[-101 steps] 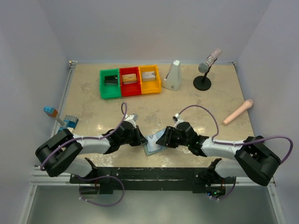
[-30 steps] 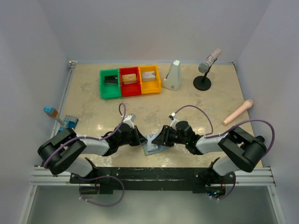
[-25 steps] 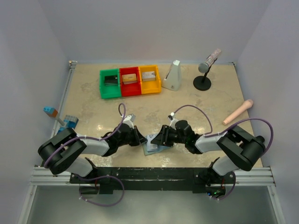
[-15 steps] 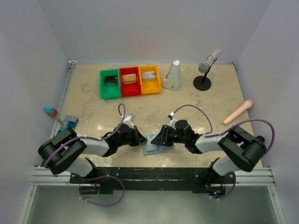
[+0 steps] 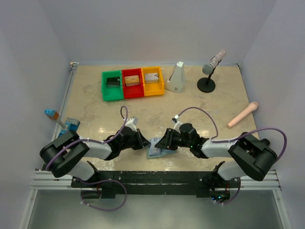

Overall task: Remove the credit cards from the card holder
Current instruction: Remove the credit card from the card holder.

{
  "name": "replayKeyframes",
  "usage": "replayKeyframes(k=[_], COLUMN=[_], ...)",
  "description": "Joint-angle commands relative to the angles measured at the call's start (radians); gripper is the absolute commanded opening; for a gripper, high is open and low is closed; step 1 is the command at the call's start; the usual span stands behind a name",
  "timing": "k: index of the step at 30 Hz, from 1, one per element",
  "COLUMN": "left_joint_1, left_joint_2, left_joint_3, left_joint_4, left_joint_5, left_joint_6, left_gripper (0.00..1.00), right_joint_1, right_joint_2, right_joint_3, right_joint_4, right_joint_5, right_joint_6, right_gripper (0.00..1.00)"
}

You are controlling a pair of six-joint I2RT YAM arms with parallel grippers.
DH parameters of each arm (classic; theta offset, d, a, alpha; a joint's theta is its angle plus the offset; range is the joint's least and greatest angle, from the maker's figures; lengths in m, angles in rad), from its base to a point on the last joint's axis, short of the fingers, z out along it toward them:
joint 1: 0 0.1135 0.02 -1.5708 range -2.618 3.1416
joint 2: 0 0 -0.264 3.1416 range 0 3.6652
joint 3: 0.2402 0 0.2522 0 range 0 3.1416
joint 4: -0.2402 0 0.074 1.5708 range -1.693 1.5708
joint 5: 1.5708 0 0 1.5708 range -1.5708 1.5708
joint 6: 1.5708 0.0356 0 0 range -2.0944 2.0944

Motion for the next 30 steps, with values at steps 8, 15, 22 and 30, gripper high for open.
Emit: replayKeyframes(k=[8, 15, 22, 30], left_joint_1=[-0.019, -0.019, -0.019, -0.019], left_joint_2=[0.059, 0.067, 0.074, 0.082], left_joint_3=[-0.042, -0.047, -0.047, -0.049], left_joint_4=[-0.203, -0.204, -0.200, -0.195], left_joint_5=[-0.044, -0.050, -0.052, -0.053], left_joint_6=[0.027, 0.027, 0.027, 0.025], left_gripper=[0.00, 0.00, 0.00, 0.00], right_joint_1=[0.002, -0.001, -0.005, -0.010], right_joint_2=[-0.077, -0.097, -0.128, -0.159], right_joint_3=[-0.004, -0.013, -0.024, -0.027], right_joint_4=[0.027, 0.010, -0.031, -0.068], right_joint_5=[0.016, 0.029, 0.049, 0.061], right_joint_6=[-0.005, -0.008, -0.014, -0.024], right_gripper=[0.33, 0.31, 0.30, 0.29])
